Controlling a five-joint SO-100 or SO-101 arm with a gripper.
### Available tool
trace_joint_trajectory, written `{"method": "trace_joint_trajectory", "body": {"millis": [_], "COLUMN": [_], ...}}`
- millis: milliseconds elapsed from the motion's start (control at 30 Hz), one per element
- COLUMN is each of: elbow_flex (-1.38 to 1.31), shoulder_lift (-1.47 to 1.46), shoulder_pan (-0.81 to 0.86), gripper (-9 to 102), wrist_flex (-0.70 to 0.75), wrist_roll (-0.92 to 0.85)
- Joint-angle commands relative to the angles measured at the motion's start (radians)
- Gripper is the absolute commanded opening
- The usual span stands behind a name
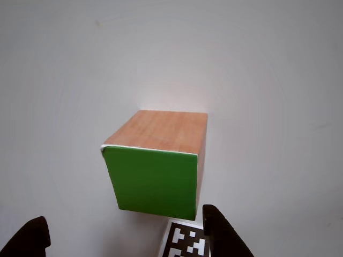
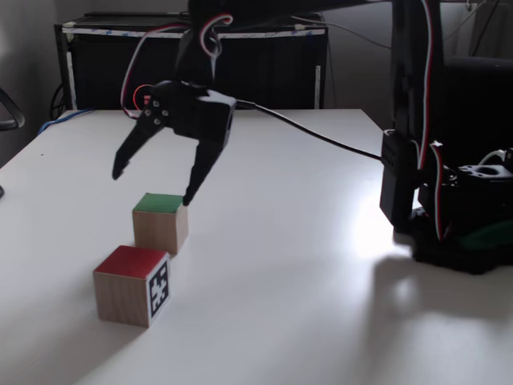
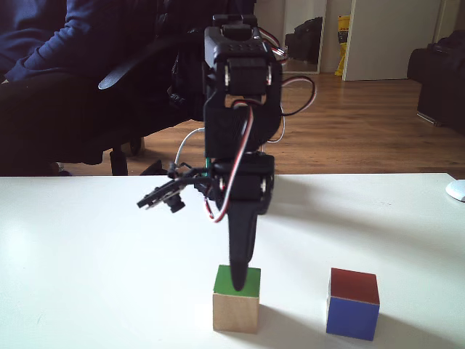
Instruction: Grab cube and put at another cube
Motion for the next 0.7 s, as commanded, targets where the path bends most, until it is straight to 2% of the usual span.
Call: {"method": "trace_joint_trajectory", "body": {"millis": [0,667], "elbow_flex": [-0.044,-0.11], "shoulder_lift": [0.003,-0.087], "shoulder_pan": [-0.003,-0.021], "gripper": [44,45], "wrist_flex": [0.009,0.006], "wrist_roll": [-0.002,0.049]}}
